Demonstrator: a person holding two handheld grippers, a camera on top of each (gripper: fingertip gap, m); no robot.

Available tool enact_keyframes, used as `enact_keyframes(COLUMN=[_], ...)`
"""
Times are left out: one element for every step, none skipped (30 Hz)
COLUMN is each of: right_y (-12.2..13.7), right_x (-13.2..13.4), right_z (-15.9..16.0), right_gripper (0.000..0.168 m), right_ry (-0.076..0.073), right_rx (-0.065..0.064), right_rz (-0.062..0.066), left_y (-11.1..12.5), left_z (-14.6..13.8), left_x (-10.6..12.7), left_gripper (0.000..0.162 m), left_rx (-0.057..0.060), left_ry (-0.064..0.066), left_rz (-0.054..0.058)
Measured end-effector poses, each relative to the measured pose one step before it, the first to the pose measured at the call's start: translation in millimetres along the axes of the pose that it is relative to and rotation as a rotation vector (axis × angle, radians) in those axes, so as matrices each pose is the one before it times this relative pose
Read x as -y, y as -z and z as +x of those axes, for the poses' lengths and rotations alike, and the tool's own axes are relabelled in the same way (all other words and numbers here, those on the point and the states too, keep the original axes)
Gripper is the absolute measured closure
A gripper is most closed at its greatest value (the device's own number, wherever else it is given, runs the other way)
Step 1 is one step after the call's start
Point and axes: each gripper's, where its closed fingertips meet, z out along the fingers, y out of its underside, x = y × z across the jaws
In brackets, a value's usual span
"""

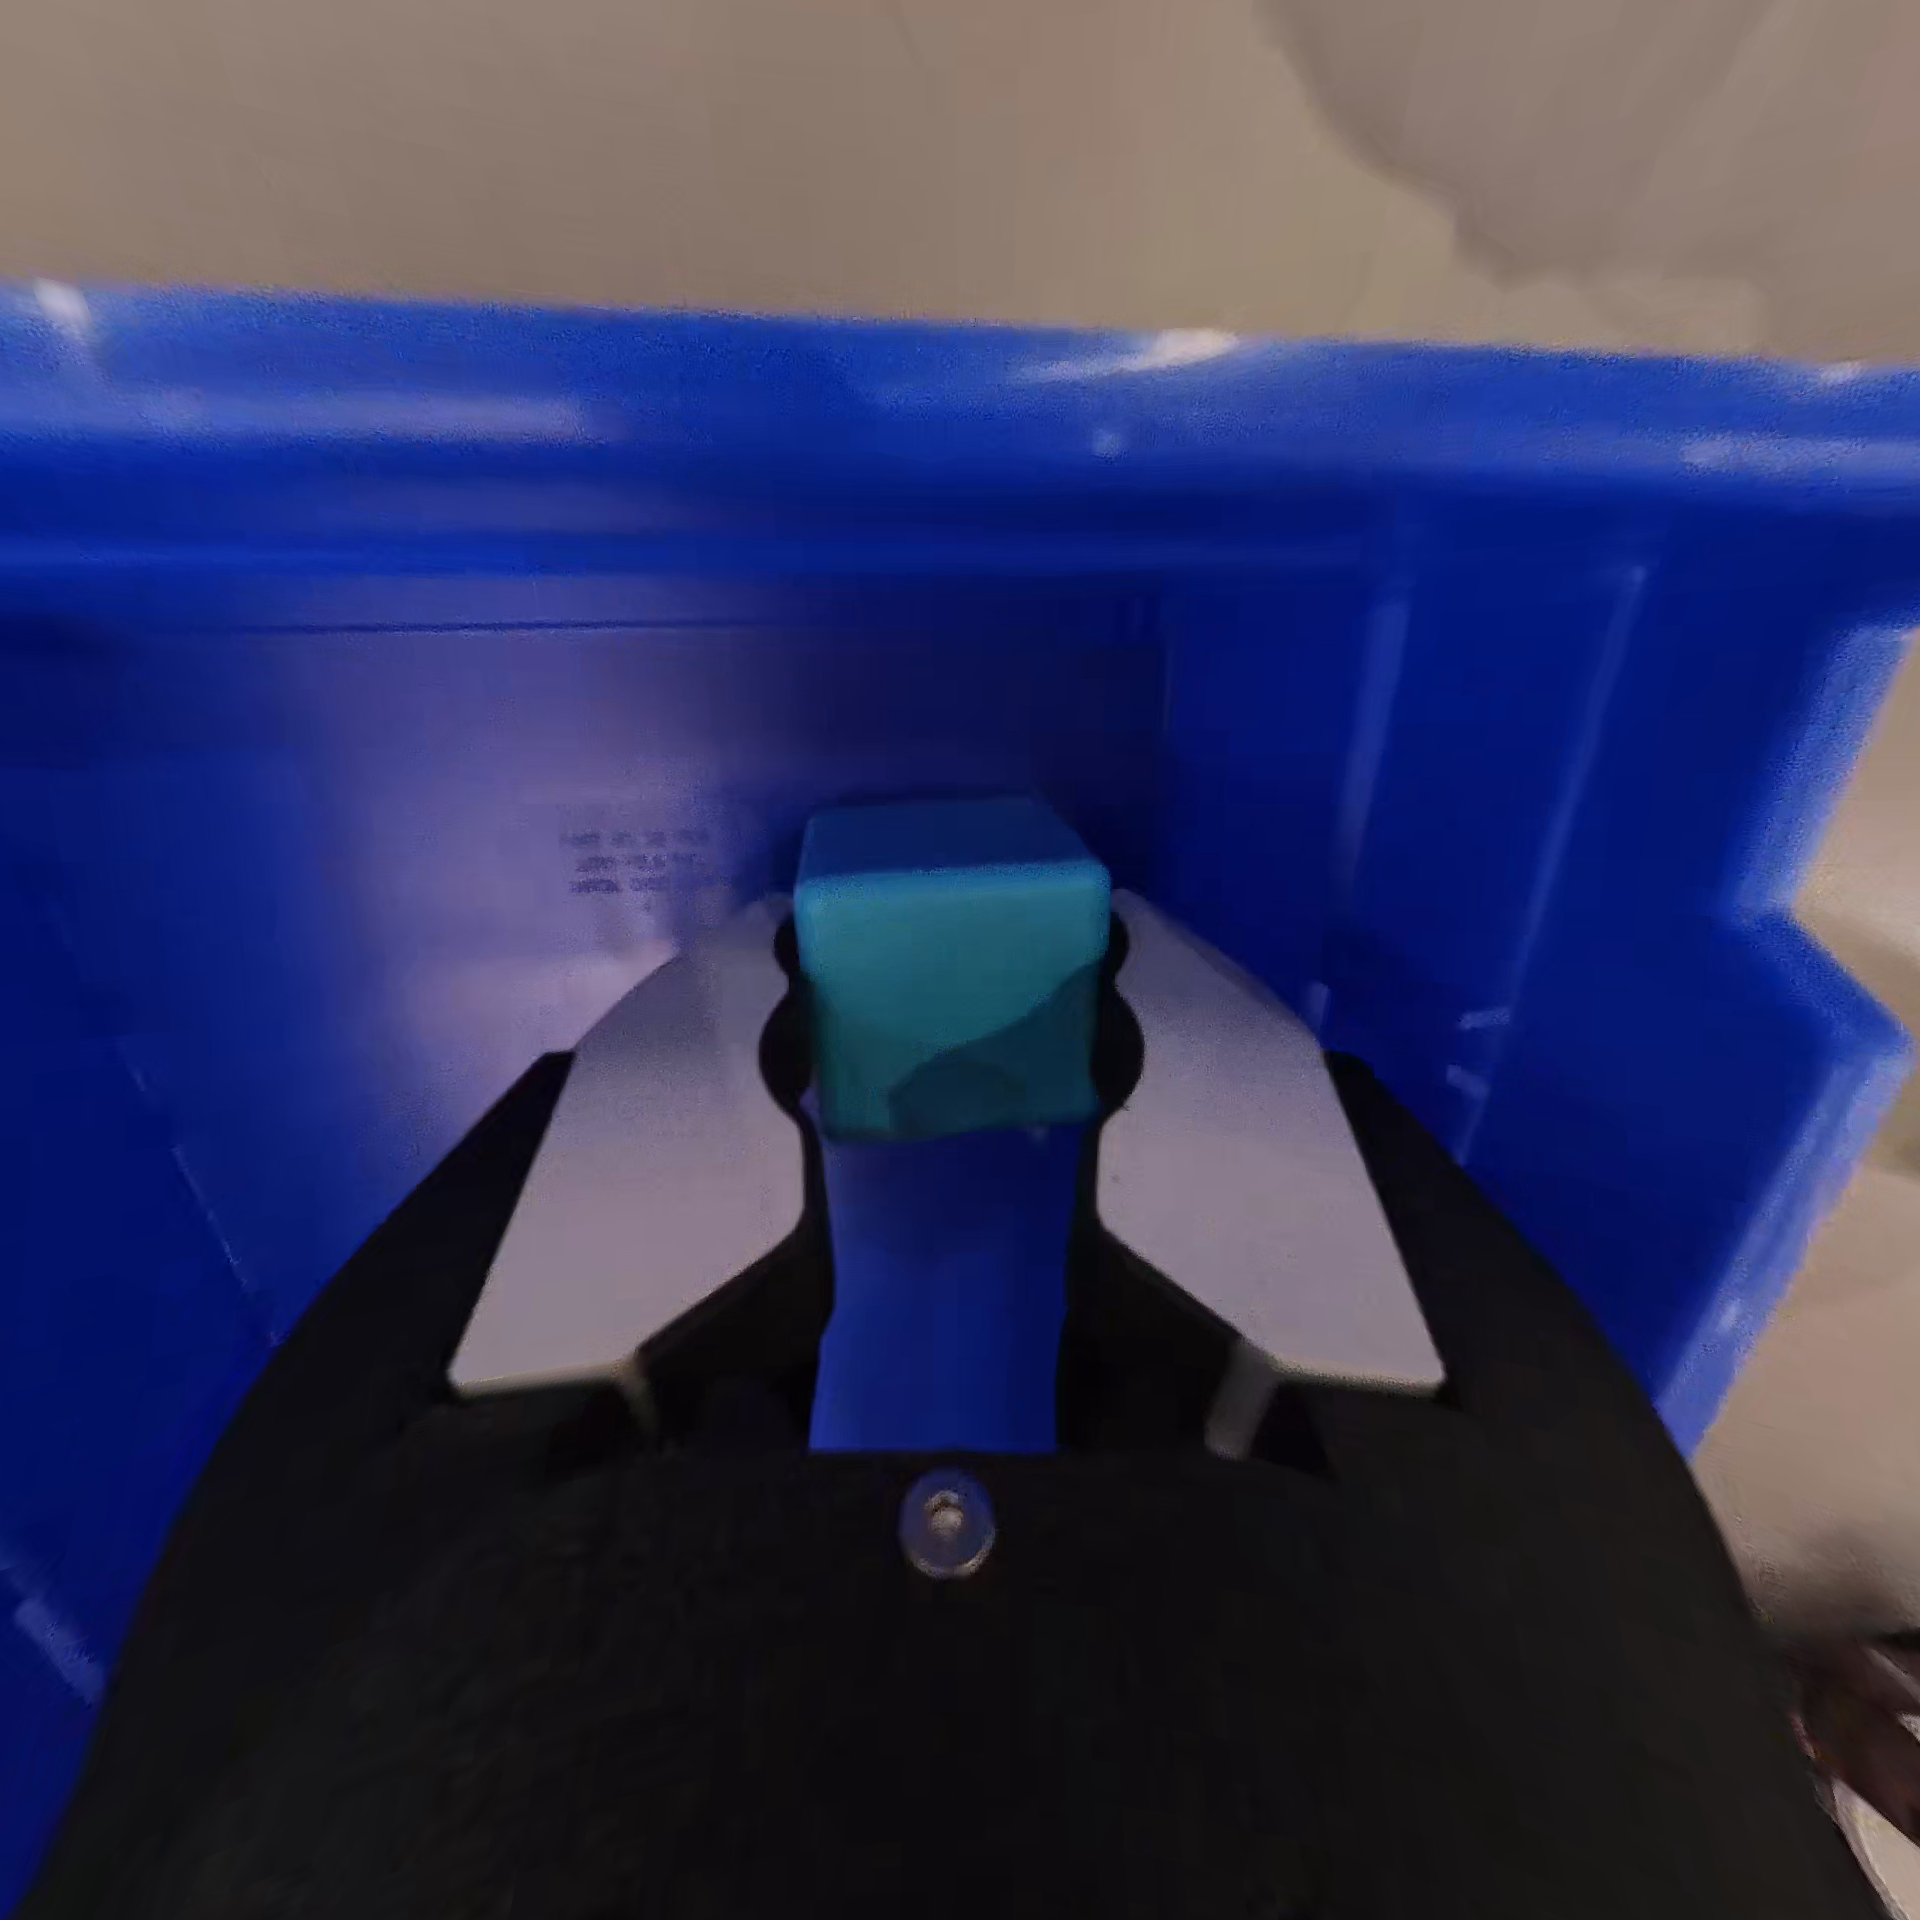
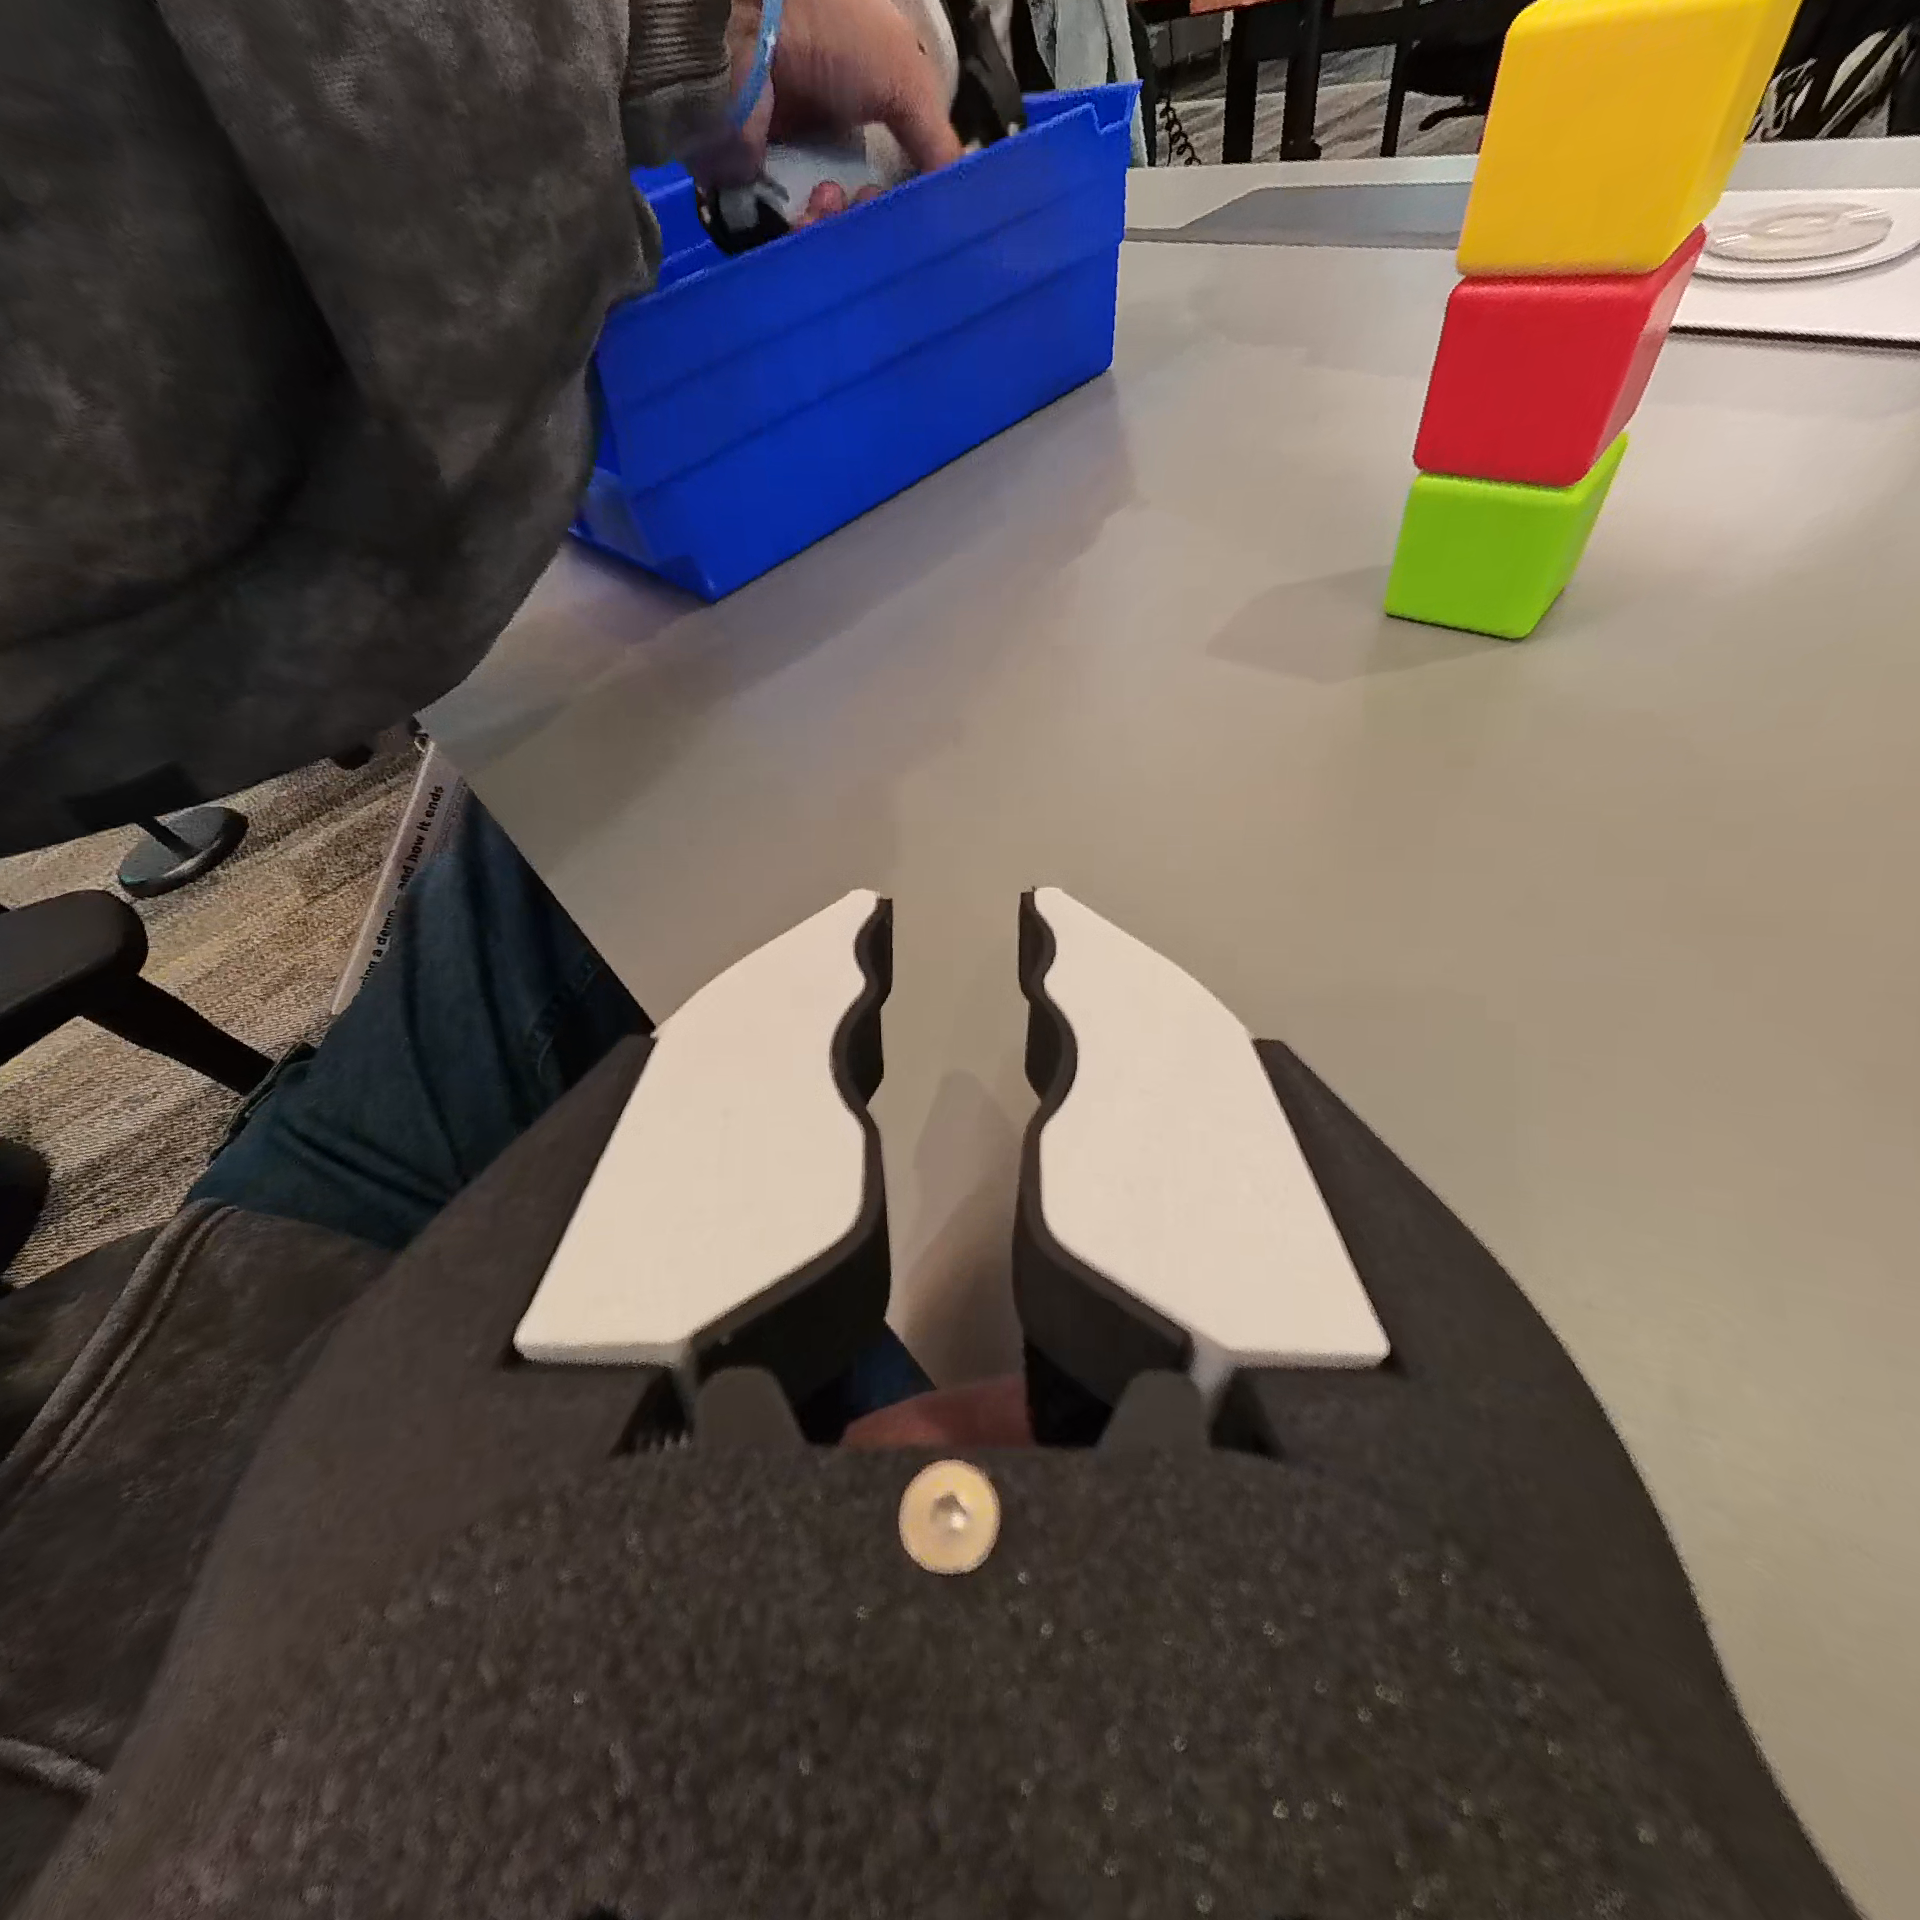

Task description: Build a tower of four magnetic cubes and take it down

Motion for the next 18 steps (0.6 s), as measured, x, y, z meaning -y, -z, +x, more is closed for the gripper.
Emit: enact_keyframes(right_y=[0.02,-0.07,-0.06,0.02,0.03,0.18,0.11,-0.12,-0.36,-0.35,-0.32,-0.47,-0.41,-0.32,-0.28,-0.19,-0.16,-0.10], right_x=[0.09,0.03,-0.26,-0.18,0.06,0.26,0.14,-0.02,-0.15,-0.02,-0.10,-0.13,-0.15,-0.21,-0.16,-0.08,-0.04,-0.01], right_z=[0.13,-0.03,0.02,0.18,0.39,0.29,0.37,0.09,-0.01,0.08,-0.01,-0.24,-0.40,-0.22,-0.42,0.04,0.08,0.10], right_gripper=[0.145,0.145,0.145,0.145,0.145,0.145,0.145,0.145,0.145,0.145,0.145,0.145,0.145,0.145,0.145,0.145,0.145,0.145], right_ry=[0.0018,-0.0007,-0.0019,-0.0003,0.0008,0.0007,-0.0006,-0.0011,-0.0004,0.0004,0.0011,0.0012,0.0009,0.0015,0.0028,0.0027,0.0019,0.0005], right_rx=[-0.0012,0.0003,0.0006,-0.0004,-0.0020,-0.0025,-0.0014,0.0004,0.0004,-0.0011,-0.0011,0.0000,0.0006,0.0001,0.0001,-0.0012,-0.0014,-0.0006], right_rz=[0.0002,0.0000,-0.0011,-0.0009,0.0005,0.0012,0.0012,0.0001,-0.0006,-0.0001,-0.0005,-0.0011,-0.0010,-0.0014,-0.0013,-0.0008,-0.0004,-0.0004], left_y=[-0.45,1.09,1.86,4.16,7.05,9.84,12.11,13.71,14.62,15.13,14.40,12.60,10.04,6.76,2.99,-0.41,-3.41,-5.92], left_z=[-0.55,-3.15,-1.81,0.74,1.09,1.50,3.09,2.82,4.06,8.03,11.56,14.83,18.62,20.97,20.96,19.13,17.32,16.38], left_x=[0.68,-0.18,-0.26,1.71,3.22,5.26,6.70,6.20,7.13,9.13,10.52,10.87,10.49,9.83,8.89,8.11,7.66,7.55], left_gripper=[0.111,0.111,0.111,0.111,0.112,0.112,0.112,0.112,0.112,0.112,0.111,0.111,0.112,0.112,0.112,0.112,0.112,0.112], left_rx=[-0.0115,0.0090,0.0048,-0.0091,-0.0134,-0.0184,-0.0249,-0.0204,-0.0228,-0.0380,-0.0508,-0.0631,-0.0776,-0.0851,-0.0804,-0.0656,-0.0556,-0.0545], left_ry=[-0.0082,-0.0128,-0.0313,-0.0384,-0.0269,-0.0262,-0.0367,-0.0304,-0.0289,-0.0392,-0.0399,-0.0386,-0.0447,-0.0445,-0.0409,-0.0429,-0.0510,-0.0613], left_rz=[0.0040,-0.0042,-0.0016,0.0149,0.0291,0.0445,0.0574,0.0565,0.0620,0.0746,0.0790,0.0741,0.0647,0.0559,0.0452,0.0362,0.0331,0.0349])
